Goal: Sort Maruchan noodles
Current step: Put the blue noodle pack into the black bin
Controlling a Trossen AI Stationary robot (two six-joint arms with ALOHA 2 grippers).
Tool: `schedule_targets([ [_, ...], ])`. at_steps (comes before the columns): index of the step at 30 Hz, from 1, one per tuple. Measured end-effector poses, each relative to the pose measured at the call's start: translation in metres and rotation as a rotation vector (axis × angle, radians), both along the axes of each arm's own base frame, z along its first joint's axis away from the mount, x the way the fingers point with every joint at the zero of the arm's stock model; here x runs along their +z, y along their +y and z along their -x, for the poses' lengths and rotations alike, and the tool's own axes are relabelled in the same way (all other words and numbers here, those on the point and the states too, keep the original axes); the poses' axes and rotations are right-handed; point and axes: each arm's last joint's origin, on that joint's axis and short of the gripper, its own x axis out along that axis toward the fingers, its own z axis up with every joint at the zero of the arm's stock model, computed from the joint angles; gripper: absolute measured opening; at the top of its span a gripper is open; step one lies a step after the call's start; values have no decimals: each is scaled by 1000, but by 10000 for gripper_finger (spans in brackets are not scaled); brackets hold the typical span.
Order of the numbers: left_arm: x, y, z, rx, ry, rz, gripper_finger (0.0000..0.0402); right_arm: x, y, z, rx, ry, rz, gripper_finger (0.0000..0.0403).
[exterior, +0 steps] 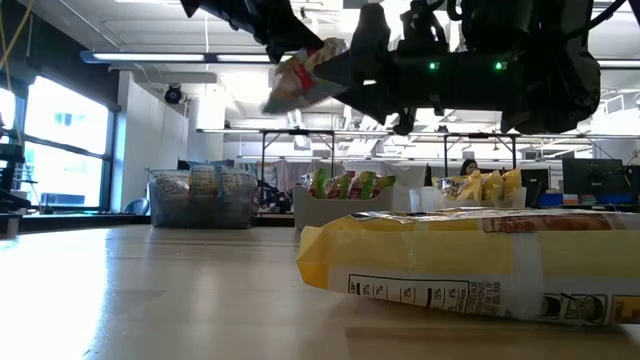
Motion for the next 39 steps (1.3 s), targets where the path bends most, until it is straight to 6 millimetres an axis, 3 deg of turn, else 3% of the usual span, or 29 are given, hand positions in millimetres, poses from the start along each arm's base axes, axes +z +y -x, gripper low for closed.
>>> schedule_targets([
  [11,1,-5,-2,1,-9,-10,0,4,-12,-5,3,-64,-88,236],
  [21,5,-8,-1,11,-33,31,0,13,-20,-20,46,-40,-9,232],
  [25,13,-9,4,22,-62,14,0,11,-19,-21,42,-14,-8,204],
  [34,17,-10,7,24,-75,2,0,11,-21,-20,-6,-15,-10,101],
  [39,16,-10,7,24,-73,3,0,13,-19,-20,-12,-14,22,87],
])
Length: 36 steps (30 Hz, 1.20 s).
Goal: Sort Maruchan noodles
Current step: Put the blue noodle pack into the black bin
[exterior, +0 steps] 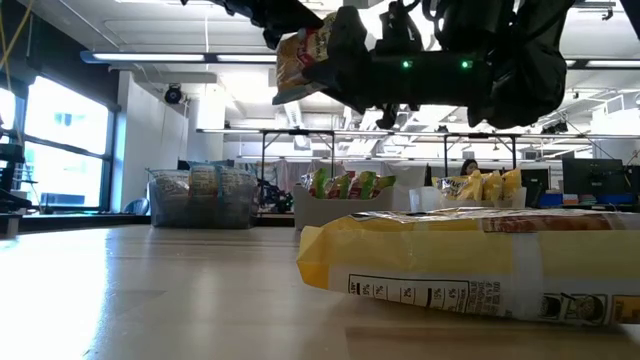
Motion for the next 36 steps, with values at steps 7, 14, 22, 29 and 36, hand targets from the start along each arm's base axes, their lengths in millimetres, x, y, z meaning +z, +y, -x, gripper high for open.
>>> schedule_targets([
  [7,-9,-1,5,17,120,-2,15,-5,2,-1,-51,94,53,87],
  [14,-15,-2,13,54,214,-26,64,4,0,3,-129,252,64,81],
  [22,-16,-4,23,85,252,-12,94,10,-5,12,-254,465,124,80],
  [29,-59,-7,31,159,83,120,94,6,-8,16,-396,682,312,80],
  [36,-87,-17,32,139,-317,378,94,9,-18,17,-581,968,594,80],
])
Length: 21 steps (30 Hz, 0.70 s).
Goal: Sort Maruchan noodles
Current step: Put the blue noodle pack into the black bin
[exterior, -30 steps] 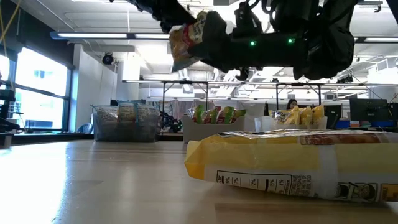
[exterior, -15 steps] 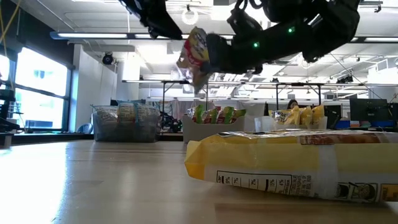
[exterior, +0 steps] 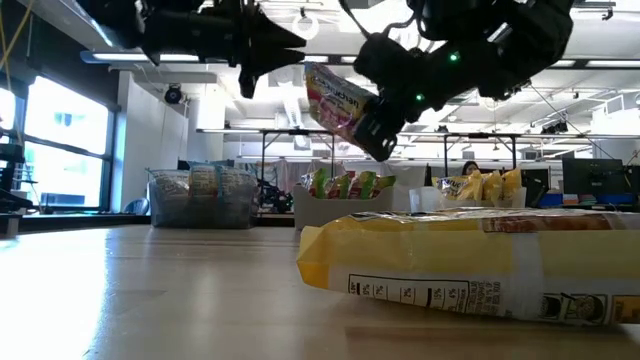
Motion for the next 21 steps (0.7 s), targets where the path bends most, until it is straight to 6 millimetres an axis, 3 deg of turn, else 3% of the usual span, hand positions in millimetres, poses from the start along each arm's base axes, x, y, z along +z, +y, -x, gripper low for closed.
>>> schedule_targets([
  [10,-16,-9,-15,239,5,-1,142,30,-26,-18,-67,120,122,80],
  [21,0,2,-22,356,-203,71,188,63,-41,-34,-37,155,211,80],
])
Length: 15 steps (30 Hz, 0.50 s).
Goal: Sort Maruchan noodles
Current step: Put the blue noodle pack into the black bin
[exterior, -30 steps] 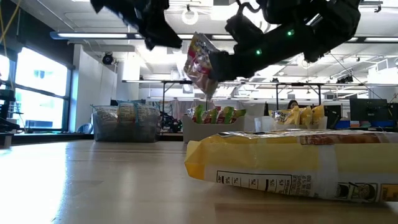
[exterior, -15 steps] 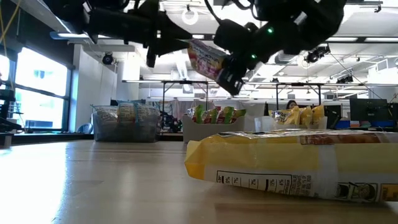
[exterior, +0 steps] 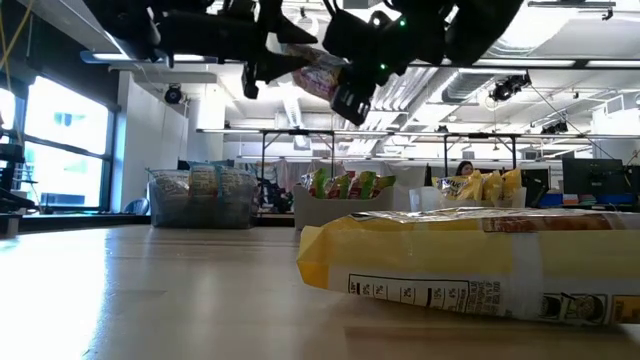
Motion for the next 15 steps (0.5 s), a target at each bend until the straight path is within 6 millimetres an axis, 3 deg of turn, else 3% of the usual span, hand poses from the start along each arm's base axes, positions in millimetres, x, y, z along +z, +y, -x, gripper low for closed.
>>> schedule_targets([
  [15,6,13,5,59,-148,153,188,9,-14,-4,37,65,66,80],
])
